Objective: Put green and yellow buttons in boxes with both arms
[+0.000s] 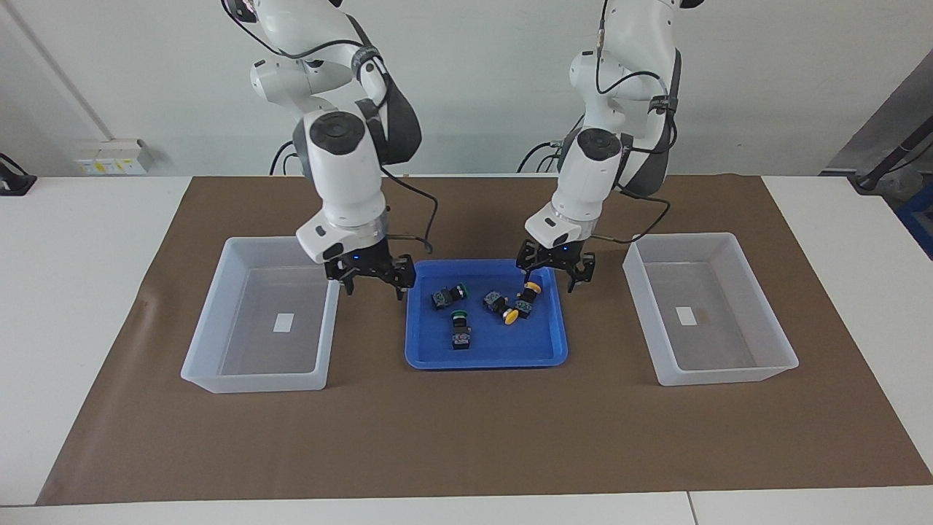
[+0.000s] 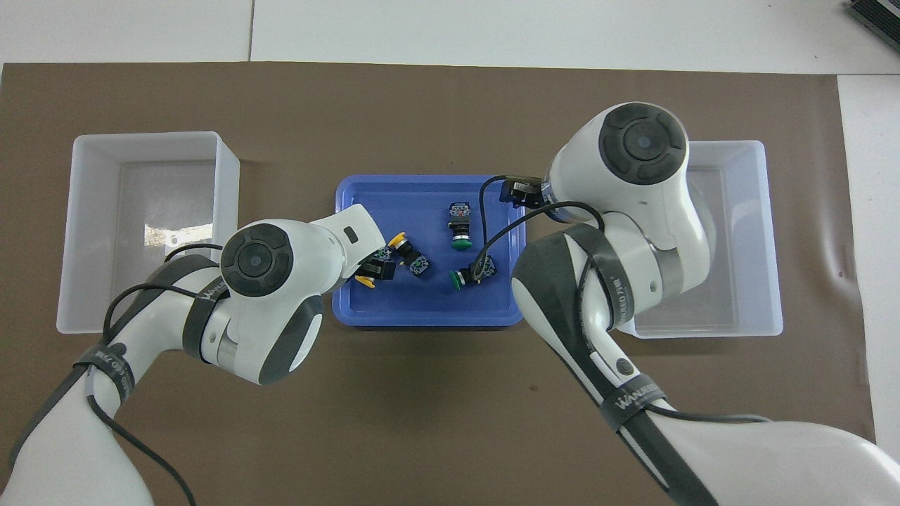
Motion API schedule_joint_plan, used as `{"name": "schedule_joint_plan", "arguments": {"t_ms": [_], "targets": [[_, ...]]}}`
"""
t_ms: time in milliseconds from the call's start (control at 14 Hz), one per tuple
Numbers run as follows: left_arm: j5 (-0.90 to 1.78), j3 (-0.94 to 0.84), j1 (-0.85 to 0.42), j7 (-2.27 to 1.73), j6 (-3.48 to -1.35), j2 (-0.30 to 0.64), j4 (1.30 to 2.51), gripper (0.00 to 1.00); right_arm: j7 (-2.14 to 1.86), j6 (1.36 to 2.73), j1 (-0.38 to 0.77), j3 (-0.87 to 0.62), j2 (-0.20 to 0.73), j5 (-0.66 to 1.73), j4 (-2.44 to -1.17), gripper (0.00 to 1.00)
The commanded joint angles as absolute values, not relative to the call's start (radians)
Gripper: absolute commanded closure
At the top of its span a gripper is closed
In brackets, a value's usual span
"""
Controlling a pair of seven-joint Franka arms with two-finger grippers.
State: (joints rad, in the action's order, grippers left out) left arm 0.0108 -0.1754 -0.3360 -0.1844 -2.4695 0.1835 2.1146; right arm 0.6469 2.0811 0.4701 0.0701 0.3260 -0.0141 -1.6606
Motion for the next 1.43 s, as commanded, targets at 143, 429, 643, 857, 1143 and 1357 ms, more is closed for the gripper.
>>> {"name": "schedule_joint_plan", "arguments": {"t_ms": [143,429,643,857,1143,1357], "targets": [[0.021,-0.156,-0.408,-0.184,-2.534,0.247,2.121,0.00,0.802,2.226,0.500,0.067,0.333,0.141,-1.770,0.00],[0.023,-0.156,-0.422,-0.186,-2.530,0.250,2.129,0.25,0.943,2.284,0.560,0.067,0.353,0.143,-1.859,0.00],[0.023,-0.156,-0.411,-0.186,-2.534,0.247,2.160,0.56,0.954,2.287,0.561,0.067,0.353,0.143,-1.877,0.00],[0.023,-0.155,-0.408,-0.187,-2.522,0.245,2.158,1.00,0.985,2.318,0.563,0.064,0.376,0.152,-1.885,0.22],[0.023,-0.150,-0.361,-0.180,-2.415,0.227,2.087,1.00,1.012,2.347,0.586,0.055,0.390,0.161,-1.884,0.24],[0.023,-0.150,-0.272,-0.170,-2.162,0.187,1.907,1.00,1.005,2.349,0.592,0.055,0.394,0.161,-1.899,0.33]]}}
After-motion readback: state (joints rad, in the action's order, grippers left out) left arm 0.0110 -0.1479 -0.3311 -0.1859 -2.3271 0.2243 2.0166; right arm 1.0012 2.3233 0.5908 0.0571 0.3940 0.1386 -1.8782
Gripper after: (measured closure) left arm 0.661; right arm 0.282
